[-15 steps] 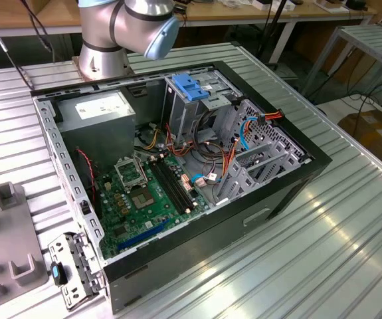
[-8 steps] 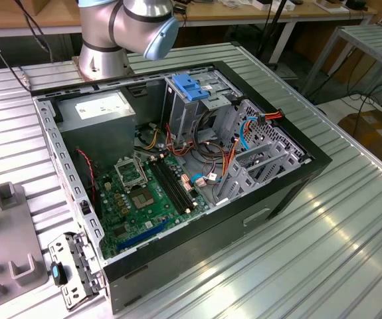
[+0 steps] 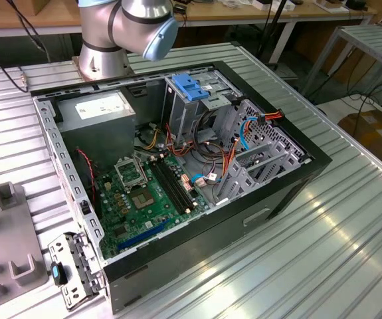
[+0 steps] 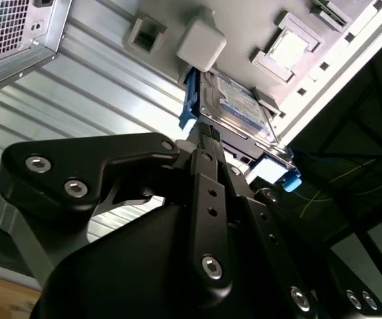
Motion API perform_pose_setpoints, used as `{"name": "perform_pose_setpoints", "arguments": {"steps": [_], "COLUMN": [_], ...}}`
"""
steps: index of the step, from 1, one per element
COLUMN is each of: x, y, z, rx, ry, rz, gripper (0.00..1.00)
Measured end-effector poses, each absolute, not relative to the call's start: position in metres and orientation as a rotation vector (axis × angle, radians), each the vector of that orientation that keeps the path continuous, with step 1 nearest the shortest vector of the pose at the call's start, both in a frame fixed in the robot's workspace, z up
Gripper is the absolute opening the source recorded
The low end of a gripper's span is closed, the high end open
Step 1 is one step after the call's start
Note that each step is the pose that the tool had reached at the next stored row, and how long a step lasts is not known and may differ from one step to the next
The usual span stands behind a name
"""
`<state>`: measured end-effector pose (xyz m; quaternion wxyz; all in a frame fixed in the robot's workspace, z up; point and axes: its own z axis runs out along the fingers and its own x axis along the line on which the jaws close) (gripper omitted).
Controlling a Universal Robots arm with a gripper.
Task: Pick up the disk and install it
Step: 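Reach for the disk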
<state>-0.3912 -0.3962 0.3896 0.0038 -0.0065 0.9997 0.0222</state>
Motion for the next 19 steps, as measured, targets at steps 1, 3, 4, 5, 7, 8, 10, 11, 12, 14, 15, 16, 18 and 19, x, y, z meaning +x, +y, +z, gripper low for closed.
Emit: {"name": "perform_pose_setpoints", "arguments": {"steps": [1, 3, 4, 5, 7, 8, 10, 11, 12, 14, 15, 16, 18, 19], "x": [-0.393, -0.398, -0.401, -0.405, -0.412, -0.414, -0.420, -0.429, -0.435, -0.445, -0.448, -0.449, -0.452, -0.455], "y": [-0.396, -0.396, -0.396, -0.396, -0.396, -0.396, -0.396, -0.396, -0.396, -0.396, -0.396, -0.395, -0.393, -0.393], "z": [0.390, 0.389, 0.389, 0.389, 0.389, 0.389, 0.389, 0.389, 0.389, 0.389, 0.388, 0.388, 0.388, 0.387], "rx": [-0.020, -0.020, -0.020, -0.020, -0.020, -0.020, -0.020, -0.020, -0.020, -0.020, -0.020, -0.020, -0.020, -0.020], "ry": [3.133, 3.133, 3.133, 3.133, 3.133, 3.133, 3.133, 3.133, 3.133, 3.134, 3.134, 3.134, 3.134, 3.135], "rz": [0.069, 0.069, 0.070, 0.069, 0.069, 0.070, 0.070, 0.069, 0.069, 0.069, 0.069, 0.070, 0.070, 0.069], "gripper": [0.11, 0.11, 0.11, 0.11, 0.11, 0.11, 0.11, 0.11, 0.11, 0.11, 0.11, 0.11, 0.11, 0.11]}}
